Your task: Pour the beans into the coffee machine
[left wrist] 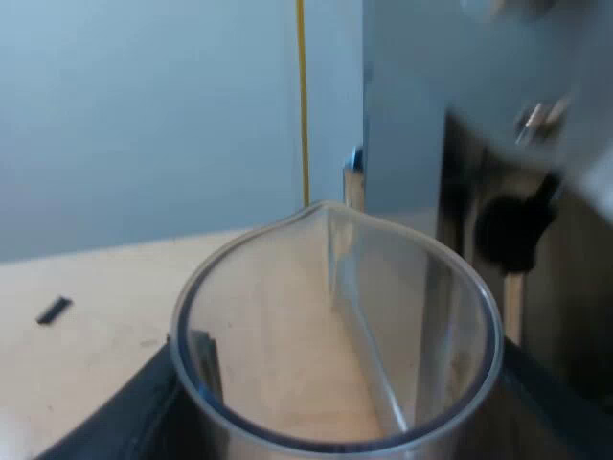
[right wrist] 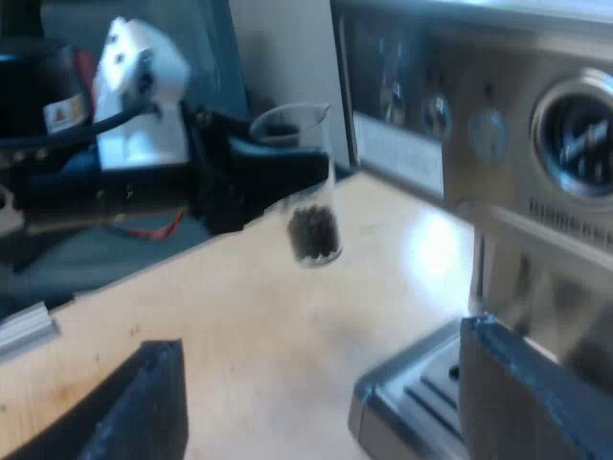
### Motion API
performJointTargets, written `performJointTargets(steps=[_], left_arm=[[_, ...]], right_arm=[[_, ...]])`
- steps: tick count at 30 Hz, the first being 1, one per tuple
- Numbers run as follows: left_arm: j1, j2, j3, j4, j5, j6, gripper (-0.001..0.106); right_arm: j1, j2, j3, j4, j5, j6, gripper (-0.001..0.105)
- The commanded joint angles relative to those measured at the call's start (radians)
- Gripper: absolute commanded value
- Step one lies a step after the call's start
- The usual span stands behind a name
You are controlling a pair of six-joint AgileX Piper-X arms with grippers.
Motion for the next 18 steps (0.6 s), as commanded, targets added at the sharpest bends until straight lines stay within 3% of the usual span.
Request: performJointTargets(steps=[1,12,18], left_arm=[[-0.002,-0.097,-0.004,0.091,-0.011,0.004,0.025],[-0.002,-0.378,-0.004,0.326,-0.011,0.004,0.025],[-0.002,-0.478,-0.012,0.451,-0.011,0.038,0.025]], right_arm=[[0.001,-0.026,-0.003,-0.059,-0.008,-0.010,0.062],[0.001,-0.131,-0.003,-0.071,-0.003,-0.010,0.062],[0.001,-0.189,-0.003,-0.071,0.077,-0.010,0.062]])
